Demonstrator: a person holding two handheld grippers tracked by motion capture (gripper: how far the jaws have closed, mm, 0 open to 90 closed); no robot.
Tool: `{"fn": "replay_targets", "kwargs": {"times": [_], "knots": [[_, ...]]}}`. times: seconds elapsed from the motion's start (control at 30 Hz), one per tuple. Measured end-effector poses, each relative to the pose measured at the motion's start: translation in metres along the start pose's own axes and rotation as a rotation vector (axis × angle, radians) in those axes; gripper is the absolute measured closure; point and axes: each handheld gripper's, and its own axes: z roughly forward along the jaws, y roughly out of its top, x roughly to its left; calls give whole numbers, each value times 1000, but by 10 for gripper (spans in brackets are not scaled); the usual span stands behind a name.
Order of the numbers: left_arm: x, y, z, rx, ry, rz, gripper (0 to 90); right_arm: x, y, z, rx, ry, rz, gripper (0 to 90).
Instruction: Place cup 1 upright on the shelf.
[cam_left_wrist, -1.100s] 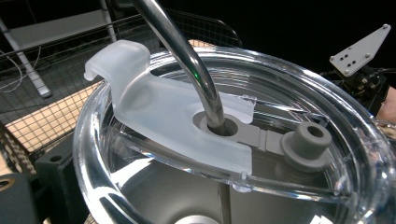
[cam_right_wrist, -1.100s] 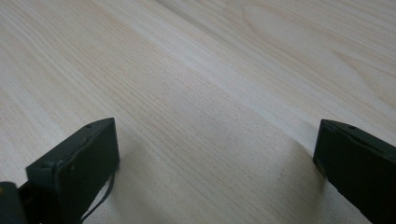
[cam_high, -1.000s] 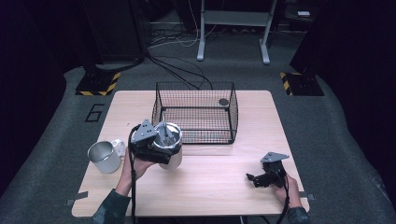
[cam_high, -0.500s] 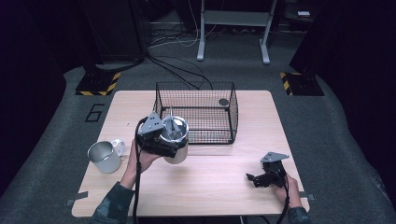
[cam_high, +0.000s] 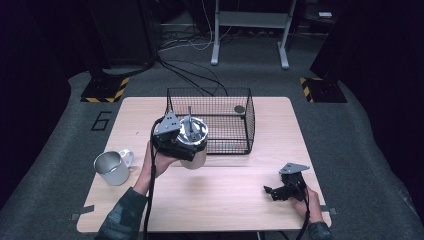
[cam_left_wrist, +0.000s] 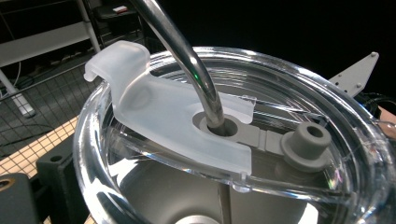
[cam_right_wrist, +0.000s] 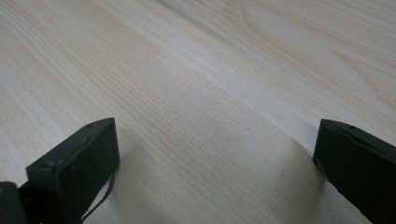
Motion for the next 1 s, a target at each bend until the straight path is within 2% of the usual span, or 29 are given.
{"fn": "replay_targets", "kwargs": {"times": [0.73, 1.0], "knots": [[12, 22, 14, -10, 1, 1, 26, 0, 0, 0, 0, 0, 0, 0], [18, 29, 16, -18, -3, -20, 26, 0, 0, 0, 0, 0, 0, 0]]}}
